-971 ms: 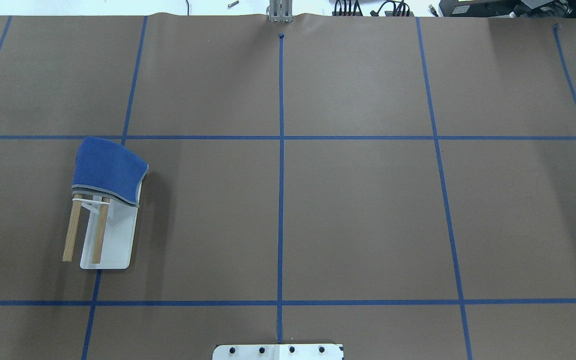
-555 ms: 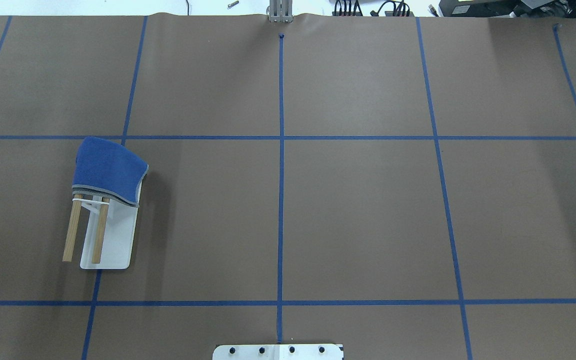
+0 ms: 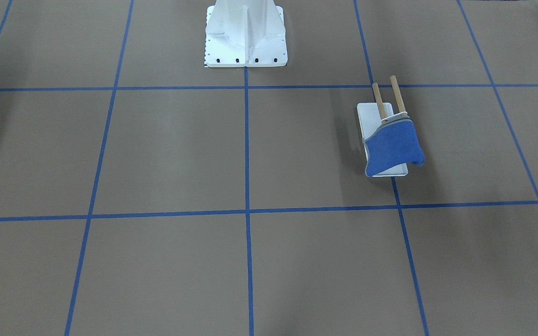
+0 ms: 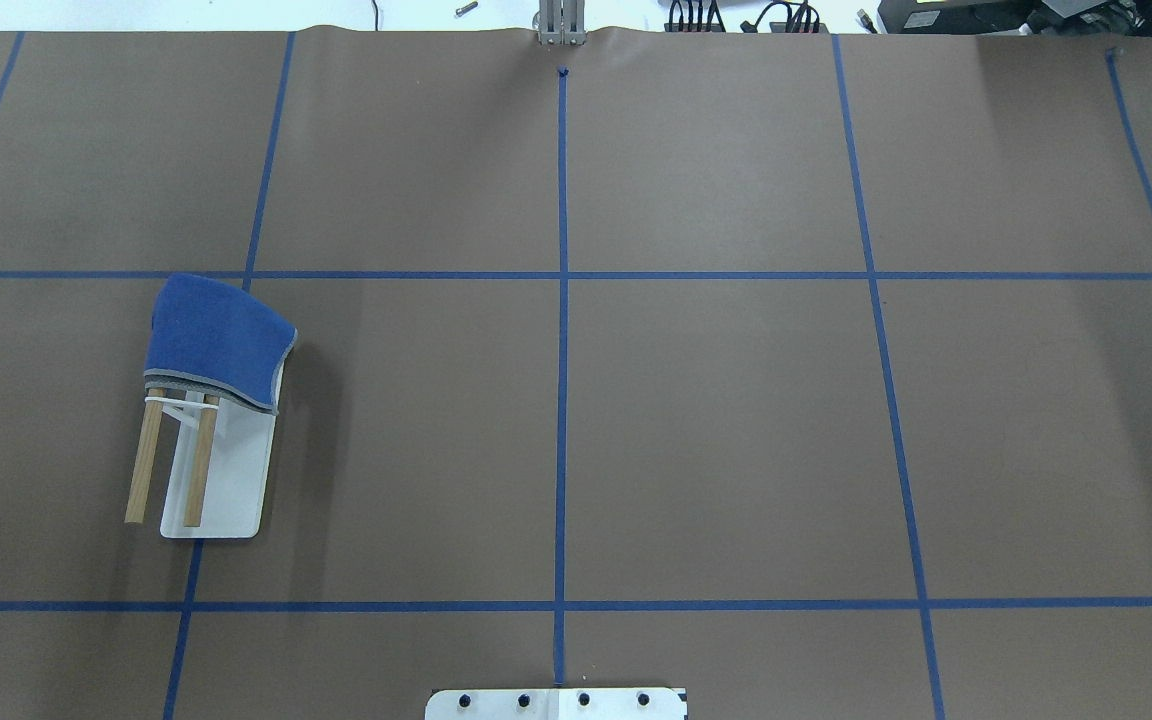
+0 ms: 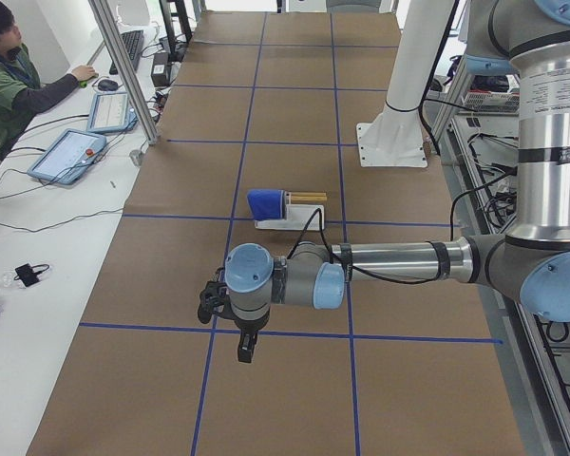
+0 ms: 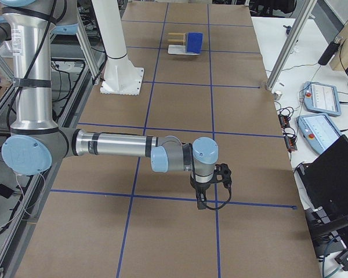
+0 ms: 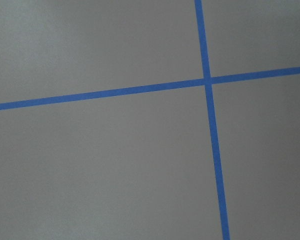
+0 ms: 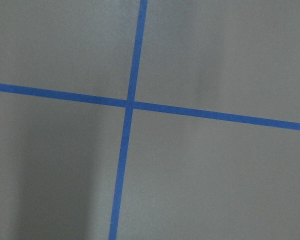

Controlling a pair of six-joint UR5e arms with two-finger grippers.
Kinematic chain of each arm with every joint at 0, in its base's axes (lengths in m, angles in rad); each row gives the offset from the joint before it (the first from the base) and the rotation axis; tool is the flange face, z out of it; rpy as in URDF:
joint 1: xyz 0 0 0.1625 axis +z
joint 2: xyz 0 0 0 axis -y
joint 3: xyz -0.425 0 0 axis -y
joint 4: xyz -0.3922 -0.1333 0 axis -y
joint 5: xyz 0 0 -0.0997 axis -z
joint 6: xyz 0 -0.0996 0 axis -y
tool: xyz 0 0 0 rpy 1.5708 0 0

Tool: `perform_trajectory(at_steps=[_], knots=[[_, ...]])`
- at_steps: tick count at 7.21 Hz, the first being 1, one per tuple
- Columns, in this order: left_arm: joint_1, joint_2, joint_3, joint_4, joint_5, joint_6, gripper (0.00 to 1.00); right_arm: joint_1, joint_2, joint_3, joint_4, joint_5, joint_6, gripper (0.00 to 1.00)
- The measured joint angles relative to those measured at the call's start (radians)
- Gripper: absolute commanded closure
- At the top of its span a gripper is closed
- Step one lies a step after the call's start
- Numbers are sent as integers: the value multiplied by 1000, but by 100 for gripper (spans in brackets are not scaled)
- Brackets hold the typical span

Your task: Hang towel on rack

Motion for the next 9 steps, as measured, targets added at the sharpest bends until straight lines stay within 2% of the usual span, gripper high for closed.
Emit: perform_trajectory(at_steps=[4,9], knots=[[-1,37,-59,0,6,1,1,0,1,3,1,1,3,0],[0,54,-63,3,8,1,1,0,2,4,1,2,3,0]])
